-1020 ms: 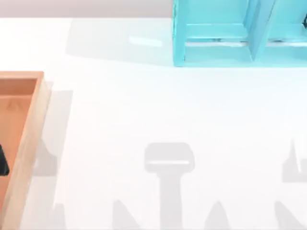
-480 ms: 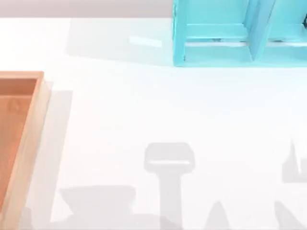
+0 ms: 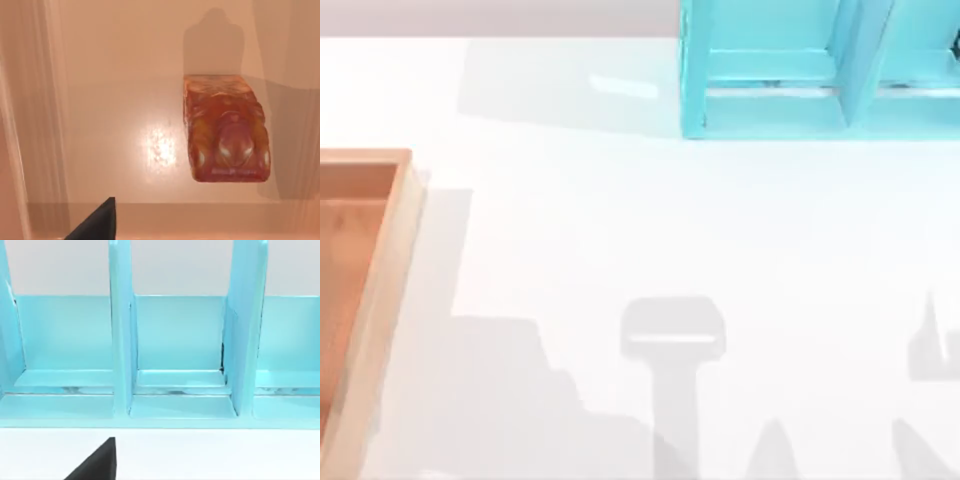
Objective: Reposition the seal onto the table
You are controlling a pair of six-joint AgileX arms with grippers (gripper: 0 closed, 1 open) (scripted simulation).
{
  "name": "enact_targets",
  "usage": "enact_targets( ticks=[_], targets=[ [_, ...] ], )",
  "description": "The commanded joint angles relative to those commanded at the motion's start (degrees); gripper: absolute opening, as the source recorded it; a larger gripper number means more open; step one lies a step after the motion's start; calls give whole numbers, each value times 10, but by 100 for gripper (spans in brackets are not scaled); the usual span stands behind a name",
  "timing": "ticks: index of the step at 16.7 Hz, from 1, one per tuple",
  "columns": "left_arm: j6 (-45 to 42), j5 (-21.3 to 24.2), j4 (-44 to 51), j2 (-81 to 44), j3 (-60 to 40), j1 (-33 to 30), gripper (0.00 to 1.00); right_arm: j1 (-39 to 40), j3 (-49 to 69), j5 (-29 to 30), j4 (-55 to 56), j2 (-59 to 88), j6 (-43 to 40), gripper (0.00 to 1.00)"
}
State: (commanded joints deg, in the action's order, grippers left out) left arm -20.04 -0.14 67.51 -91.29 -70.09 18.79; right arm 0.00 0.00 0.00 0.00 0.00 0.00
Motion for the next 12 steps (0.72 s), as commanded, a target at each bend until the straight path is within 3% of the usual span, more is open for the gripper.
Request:
enact_targets(
  ticks=[7, 12],
  targets=[
    [-3, 0, 8, -13, -9, 1, 100, 0, 0, 0, 0, 0, 0, 100],
    [-6, 0, -74, -54, 34, 6, 100, 0, 0, 0, 0, 0, 0, 100]
  ],
)
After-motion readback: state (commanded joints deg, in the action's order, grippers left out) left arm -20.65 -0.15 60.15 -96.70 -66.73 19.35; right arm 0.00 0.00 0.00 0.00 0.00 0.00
